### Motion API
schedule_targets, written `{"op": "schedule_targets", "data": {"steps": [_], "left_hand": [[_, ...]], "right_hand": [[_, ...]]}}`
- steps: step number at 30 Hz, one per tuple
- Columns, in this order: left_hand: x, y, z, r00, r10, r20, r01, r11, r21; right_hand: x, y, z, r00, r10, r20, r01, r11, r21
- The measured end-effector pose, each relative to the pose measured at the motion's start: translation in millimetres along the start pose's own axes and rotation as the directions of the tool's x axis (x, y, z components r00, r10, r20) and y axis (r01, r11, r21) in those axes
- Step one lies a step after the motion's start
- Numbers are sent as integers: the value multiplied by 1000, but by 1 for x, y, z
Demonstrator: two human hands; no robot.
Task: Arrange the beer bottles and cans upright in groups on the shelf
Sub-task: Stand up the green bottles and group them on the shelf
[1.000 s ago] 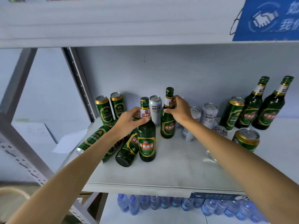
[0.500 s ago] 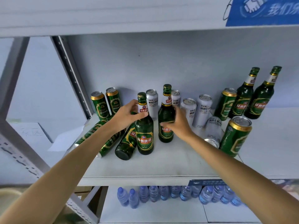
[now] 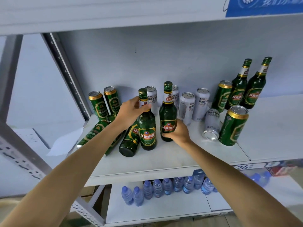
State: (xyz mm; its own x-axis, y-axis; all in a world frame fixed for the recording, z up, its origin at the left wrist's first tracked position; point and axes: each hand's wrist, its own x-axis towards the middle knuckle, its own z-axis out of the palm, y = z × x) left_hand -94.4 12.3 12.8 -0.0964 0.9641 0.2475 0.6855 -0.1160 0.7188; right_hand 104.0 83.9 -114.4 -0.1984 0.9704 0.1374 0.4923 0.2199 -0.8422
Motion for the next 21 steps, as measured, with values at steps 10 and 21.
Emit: {"op": "schedule_targets", "data": {"steps": [10, 21], "left_hand": [[-21, 26, 7, 995, 97, 33, -97, 995, -8], [-69, 138, 83, 987, 146, 75, -135, 982, -128]], "right_hand": [[-88, 13, -53, 995, 36, -92, -38, 999, -17], [-173, 57, -203, 997, 51, -51, -48, 996, 69]]}}
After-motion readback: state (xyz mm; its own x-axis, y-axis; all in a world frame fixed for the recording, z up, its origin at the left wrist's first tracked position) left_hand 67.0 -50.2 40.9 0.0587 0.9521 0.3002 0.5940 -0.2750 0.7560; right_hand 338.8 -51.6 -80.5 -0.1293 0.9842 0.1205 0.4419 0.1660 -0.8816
